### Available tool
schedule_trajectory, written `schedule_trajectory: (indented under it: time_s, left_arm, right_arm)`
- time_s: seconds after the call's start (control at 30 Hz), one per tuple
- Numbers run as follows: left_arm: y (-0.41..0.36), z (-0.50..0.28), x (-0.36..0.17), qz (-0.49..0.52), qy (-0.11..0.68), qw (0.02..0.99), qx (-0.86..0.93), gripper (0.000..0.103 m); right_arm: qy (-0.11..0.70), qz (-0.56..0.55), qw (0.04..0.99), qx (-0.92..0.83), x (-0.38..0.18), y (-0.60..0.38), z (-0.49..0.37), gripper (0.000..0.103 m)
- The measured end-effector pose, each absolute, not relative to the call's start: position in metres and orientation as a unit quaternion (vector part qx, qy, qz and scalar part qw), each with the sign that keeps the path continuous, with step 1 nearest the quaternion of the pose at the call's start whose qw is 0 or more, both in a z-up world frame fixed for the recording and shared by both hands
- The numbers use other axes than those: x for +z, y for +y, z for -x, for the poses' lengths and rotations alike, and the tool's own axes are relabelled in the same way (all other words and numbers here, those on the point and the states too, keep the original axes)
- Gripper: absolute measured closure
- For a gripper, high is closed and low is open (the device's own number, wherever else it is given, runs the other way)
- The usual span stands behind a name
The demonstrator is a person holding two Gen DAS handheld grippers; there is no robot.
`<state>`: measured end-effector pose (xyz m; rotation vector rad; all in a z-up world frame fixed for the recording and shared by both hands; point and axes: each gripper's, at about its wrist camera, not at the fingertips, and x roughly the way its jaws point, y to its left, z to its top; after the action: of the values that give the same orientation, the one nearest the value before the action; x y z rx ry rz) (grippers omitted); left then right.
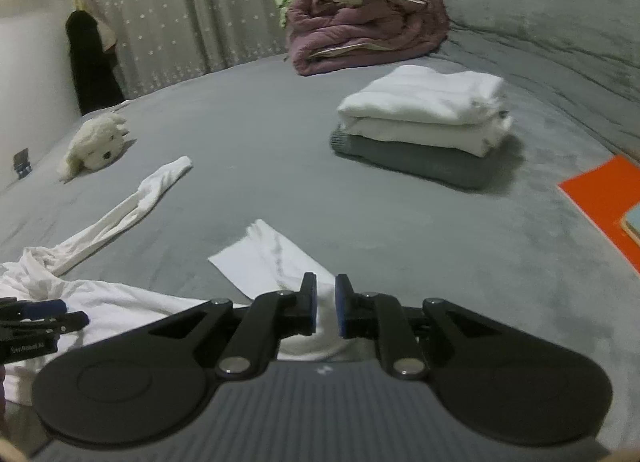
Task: Fold clothes
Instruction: 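Pull the held sleeve away from the garment body with the right gripper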
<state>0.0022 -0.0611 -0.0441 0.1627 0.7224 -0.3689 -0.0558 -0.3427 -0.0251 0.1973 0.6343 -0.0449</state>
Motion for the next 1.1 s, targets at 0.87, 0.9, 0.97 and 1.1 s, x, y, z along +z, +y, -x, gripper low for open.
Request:
schedule_trajectory:
  time_s: [0.87,0.9,0.97,1.1]
  left_arm:
    - [-0.083,-0.006,-0.051,-0.097,0.337,0.913,-0.211,0.056]
    - [-0.083,-0.006,-0.051,-0.097,0.337,0.913,-0.210,0.056]
    - [-0.082,-0.005,-0.050,-0.097,0.336,0.913,-0.209,0.056]
    - [-0.084,-0.004,-0.050,-0.100,0.334,0.914,-0.206,0.056]
  right_arm:
    - [0.302,-0.071,0.950,-0.036,-0.054,-0.326,0.001,0.100]
    - [0.297,-0.072,0.951,-0.043,-0.051,-0.330,0.004,0.100]
    - [0.284,-0.078,0.954,-0.056,-0.044,-0.339,0.011,0.100]
    - [0.262,-0.091,0.957,-0.091,-0.029,-0.361,0.026,0.100]
